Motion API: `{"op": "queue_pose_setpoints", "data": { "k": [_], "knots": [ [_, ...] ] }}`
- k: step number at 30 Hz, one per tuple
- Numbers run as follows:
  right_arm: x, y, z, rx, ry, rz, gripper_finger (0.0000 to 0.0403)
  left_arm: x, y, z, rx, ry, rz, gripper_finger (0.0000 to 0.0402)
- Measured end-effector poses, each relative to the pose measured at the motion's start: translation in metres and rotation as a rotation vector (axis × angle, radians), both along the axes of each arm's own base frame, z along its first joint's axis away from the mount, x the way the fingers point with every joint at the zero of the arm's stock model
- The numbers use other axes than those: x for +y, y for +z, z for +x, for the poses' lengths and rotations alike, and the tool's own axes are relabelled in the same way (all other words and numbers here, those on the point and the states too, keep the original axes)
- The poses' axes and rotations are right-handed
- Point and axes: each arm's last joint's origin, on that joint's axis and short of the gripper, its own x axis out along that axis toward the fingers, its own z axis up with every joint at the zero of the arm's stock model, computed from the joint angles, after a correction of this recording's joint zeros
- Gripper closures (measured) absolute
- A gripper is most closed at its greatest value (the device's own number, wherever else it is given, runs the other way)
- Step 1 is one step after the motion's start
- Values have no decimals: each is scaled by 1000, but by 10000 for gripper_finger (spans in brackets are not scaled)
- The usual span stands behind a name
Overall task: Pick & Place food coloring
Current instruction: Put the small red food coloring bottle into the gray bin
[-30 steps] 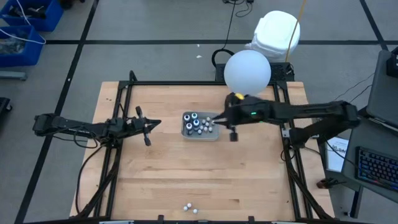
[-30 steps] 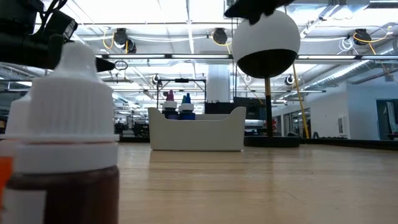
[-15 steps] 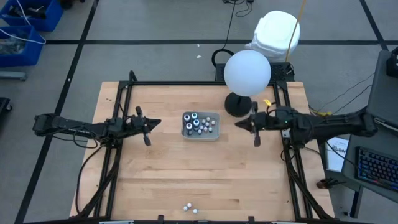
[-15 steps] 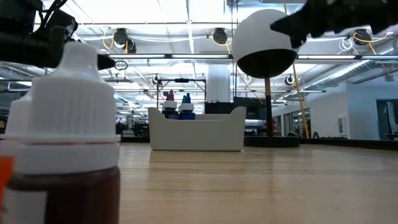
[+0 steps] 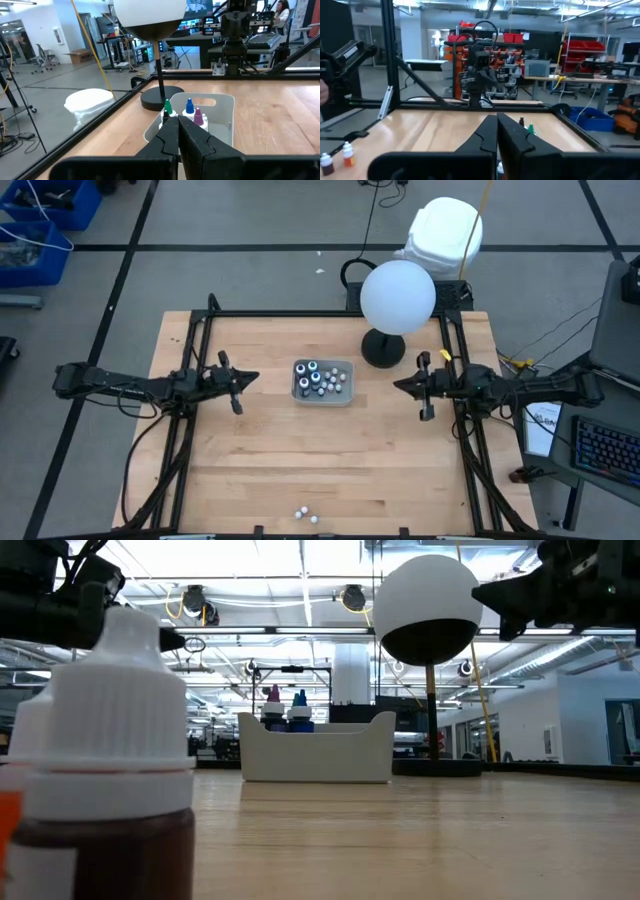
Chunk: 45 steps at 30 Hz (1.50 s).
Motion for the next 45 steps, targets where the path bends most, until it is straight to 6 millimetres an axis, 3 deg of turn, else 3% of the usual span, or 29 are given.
{"op": "queue_pose_setpoints", "data": {
  "k": [8,21,27,30,35,45],
  "knots": [
    [0,-16,-2,13,-3,-59,403,0,0,0,0,0,1,389],
    [0,-14,-3,-19,-4,-81,403,0,0,0,3,5,-5,389],
    [0,-14,-3,-18,-4,-92,403,-1,3,1,-32,-2,-126,389],
    [0,-14,-3,-19,-4,-92,403,-11,6,6,43,-149,-188,392],
    [0,-14,-3,-22,-4,-92,403,-36,19,23,191,-222,-207,396],
    [0,-13,-3,-37,0,-64,403,-112,40,84,574,-239,-100,391]
  ]
}}
